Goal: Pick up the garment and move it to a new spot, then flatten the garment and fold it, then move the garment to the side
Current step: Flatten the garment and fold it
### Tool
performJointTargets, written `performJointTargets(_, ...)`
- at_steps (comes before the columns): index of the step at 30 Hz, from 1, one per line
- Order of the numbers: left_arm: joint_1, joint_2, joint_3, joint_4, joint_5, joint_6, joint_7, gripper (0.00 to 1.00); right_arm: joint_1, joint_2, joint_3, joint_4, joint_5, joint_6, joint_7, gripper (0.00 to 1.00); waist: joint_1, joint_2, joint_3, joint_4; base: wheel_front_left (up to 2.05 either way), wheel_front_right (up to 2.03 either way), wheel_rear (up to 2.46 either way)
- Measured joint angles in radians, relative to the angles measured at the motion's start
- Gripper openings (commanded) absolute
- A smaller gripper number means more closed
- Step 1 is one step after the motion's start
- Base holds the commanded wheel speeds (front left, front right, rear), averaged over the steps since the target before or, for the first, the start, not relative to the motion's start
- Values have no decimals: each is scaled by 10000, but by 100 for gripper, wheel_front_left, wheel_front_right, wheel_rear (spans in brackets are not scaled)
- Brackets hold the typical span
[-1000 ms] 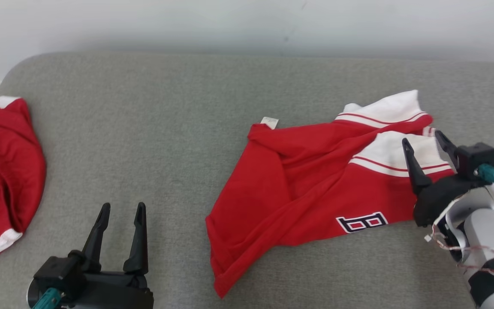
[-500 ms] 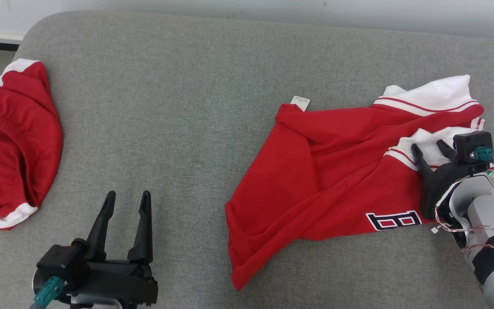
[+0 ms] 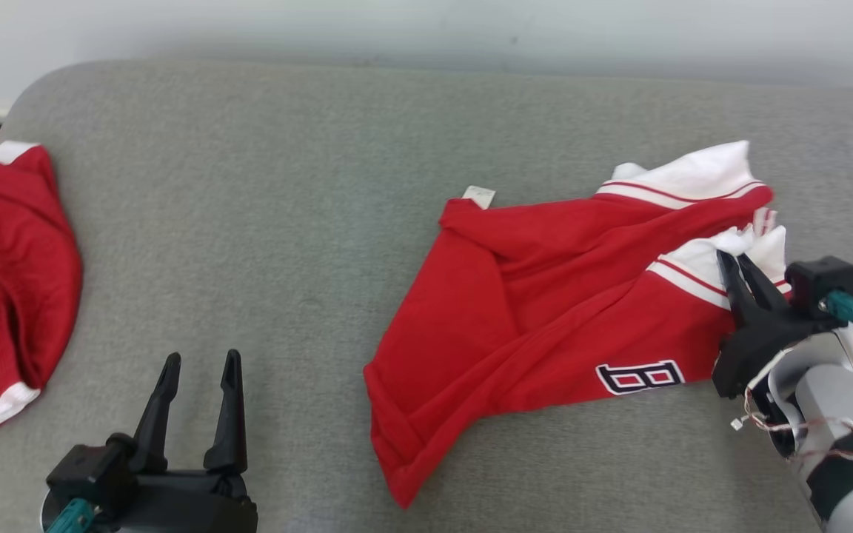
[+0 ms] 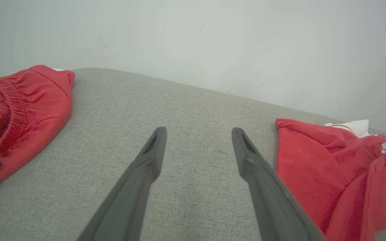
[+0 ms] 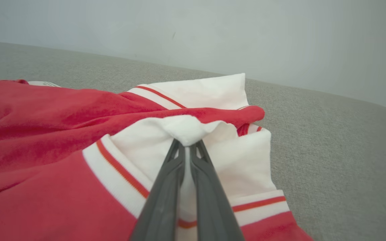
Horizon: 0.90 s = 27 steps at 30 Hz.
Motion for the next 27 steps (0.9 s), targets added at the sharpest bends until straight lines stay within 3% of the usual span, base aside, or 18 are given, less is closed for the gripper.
performJointTargets(3,171,-8,65,-54,6,0,0,100,644,-29,-374,-903,-17,0,-71,0,-1,0,-161,-236,0,0,0)
performJointTargets(7,319,-6,198,-123,31,0,0,100,2068,165,-1279,-2999,-416,0,-111,0,0,0,-322,-575,0,0,0)
performJointTargets(13,462,-6,167,-136,75,0,0,100,4737,1202,-2585,-5601,-1430,0,-111,0,-1,-1,-519,-1010,0,0,0)
performJointTargets(19,458,-10,144,-140,86,0,0,100,6659,2364,-3557,-7267,-1873,0,-111,0,-1,-1,-576,-1148,0,0,0)
performJointTargets(20,458,-6,140,-138,88,0,0,100,6889,2481,-3622,-7298,-1883,0,-111,45,-1,-1,-566,-1163,0,0,0)
performJointTargets(21,458,-10,140,-134,90,0,0,100,7118,2566,-3641,-7302,-1919,0,-111,100,-2,0,-555,-1178,0,0,0)
performJointTargets(27,481,-10,295,-140,138,0,-2,100,7460,2826,-3952,-8136,-1956,0,-111,100,-1,0,-551,-1345,0,0,0)
